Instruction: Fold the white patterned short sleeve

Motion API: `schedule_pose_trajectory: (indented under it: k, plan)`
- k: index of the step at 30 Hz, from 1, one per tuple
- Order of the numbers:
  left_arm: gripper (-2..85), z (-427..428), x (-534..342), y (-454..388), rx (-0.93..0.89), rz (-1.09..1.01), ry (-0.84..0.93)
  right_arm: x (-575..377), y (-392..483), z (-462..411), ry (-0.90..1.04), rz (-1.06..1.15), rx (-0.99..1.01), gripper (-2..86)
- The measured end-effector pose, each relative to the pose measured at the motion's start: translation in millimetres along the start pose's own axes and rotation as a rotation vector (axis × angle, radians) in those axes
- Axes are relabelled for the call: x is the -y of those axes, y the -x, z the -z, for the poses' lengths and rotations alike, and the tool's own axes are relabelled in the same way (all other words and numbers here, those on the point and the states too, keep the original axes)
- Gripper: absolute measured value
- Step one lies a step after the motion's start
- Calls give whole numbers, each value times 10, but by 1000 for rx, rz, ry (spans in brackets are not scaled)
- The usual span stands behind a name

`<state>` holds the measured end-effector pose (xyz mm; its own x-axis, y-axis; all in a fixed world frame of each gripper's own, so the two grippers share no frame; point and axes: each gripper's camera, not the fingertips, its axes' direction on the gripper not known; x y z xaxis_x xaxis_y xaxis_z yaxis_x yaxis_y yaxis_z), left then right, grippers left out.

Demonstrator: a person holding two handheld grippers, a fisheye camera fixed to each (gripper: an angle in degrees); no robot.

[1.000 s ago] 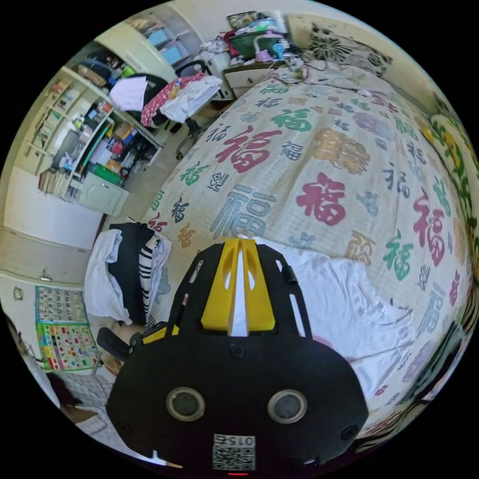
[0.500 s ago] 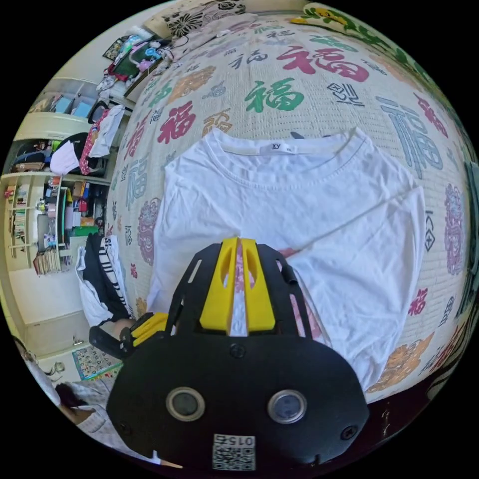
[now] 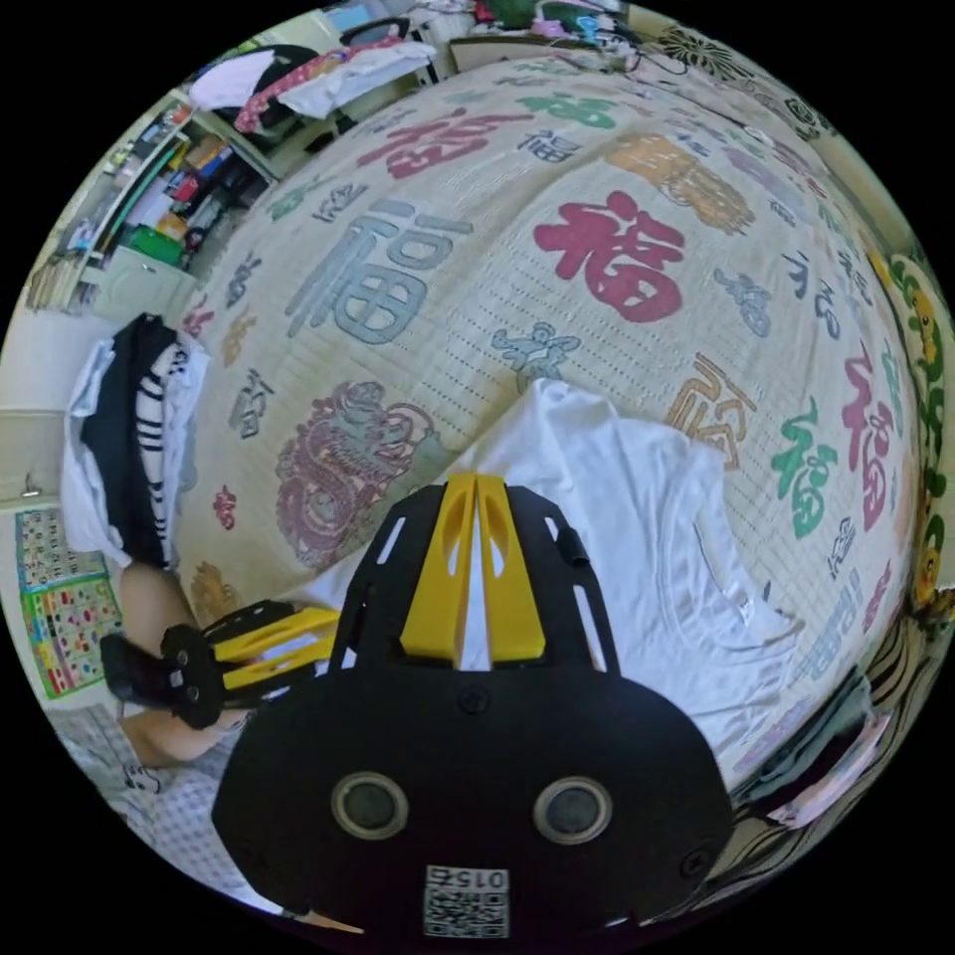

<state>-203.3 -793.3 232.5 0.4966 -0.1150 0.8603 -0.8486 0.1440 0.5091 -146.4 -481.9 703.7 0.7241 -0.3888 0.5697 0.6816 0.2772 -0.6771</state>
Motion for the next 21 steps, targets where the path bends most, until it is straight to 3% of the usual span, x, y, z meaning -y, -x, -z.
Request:
schedule_pose_trajectory:
  k: [7, 13, 18, 21]
  plan:
    - [30, -187, -69, -204, 58, -39, 10, -300, -368, 302, -127, -159, 17, -10]
    - [50, -176, 8, -443, -83, -67, -101, -1216, -530, 755, -167, -34, 198, -10]
    - [54, -618, 122, -774, -134, -186, 53, -1966, -685, 663, -41, -52, 97, -10]
    - [40, -820, 76, -873, -100, -231, 112, -2318, -965, 693, -117, -145, 162, -10]
